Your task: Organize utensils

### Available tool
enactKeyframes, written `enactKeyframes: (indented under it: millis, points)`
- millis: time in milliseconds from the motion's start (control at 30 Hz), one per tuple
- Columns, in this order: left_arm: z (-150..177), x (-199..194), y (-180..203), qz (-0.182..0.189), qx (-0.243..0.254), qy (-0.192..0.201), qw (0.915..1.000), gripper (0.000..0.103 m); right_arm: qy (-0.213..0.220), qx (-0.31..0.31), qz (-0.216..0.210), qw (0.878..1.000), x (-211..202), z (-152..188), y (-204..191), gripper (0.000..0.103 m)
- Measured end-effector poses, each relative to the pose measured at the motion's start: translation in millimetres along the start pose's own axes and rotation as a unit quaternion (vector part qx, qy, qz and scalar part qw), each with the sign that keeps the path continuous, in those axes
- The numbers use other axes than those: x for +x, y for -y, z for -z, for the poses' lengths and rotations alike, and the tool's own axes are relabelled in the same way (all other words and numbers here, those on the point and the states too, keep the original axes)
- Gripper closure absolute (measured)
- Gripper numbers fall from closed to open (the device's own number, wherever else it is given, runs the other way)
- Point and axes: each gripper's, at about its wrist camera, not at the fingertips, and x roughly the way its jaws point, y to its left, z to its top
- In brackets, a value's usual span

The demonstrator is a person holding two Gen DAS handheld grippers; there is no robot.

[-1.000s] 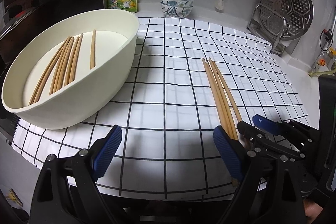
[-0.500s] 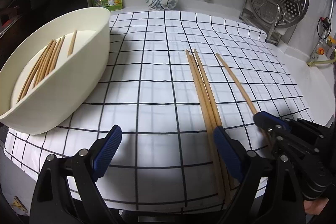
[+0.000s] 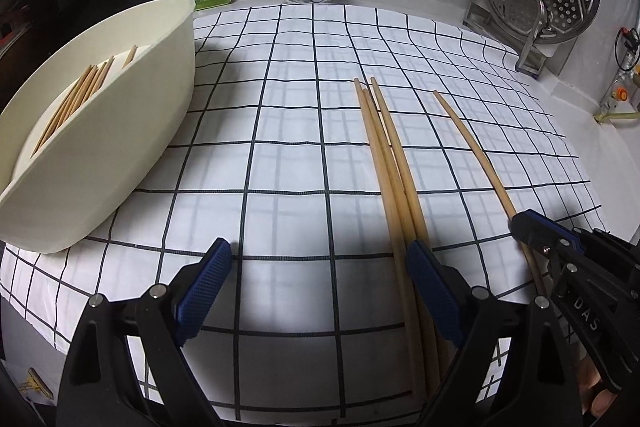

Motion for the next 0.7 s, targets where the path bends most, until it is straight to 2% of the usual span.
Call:
enactKeyframes:
  millis: [133,433,700]
  points:
    - [3.6,0.5,2.2,-0.006,0.009,-0.001,0.9999,0.012,0.002,0.003,0.000,1.000,-0.7,-0.3,0.8,0.088]
    - [-2.7,7.4,3.1,-0.033,0.010,-0.002,0.9994,0.010,-0.002,0.000,0.001,1.000,2.2,-1.7,0.4,0.086]
    - [-12.9,15.4,3.4,-0.039,0.003,0.004,0.9992,0.010,-0.002,-0.016,0.018,1.000,7.5,-5.4,-3.6,0.083]
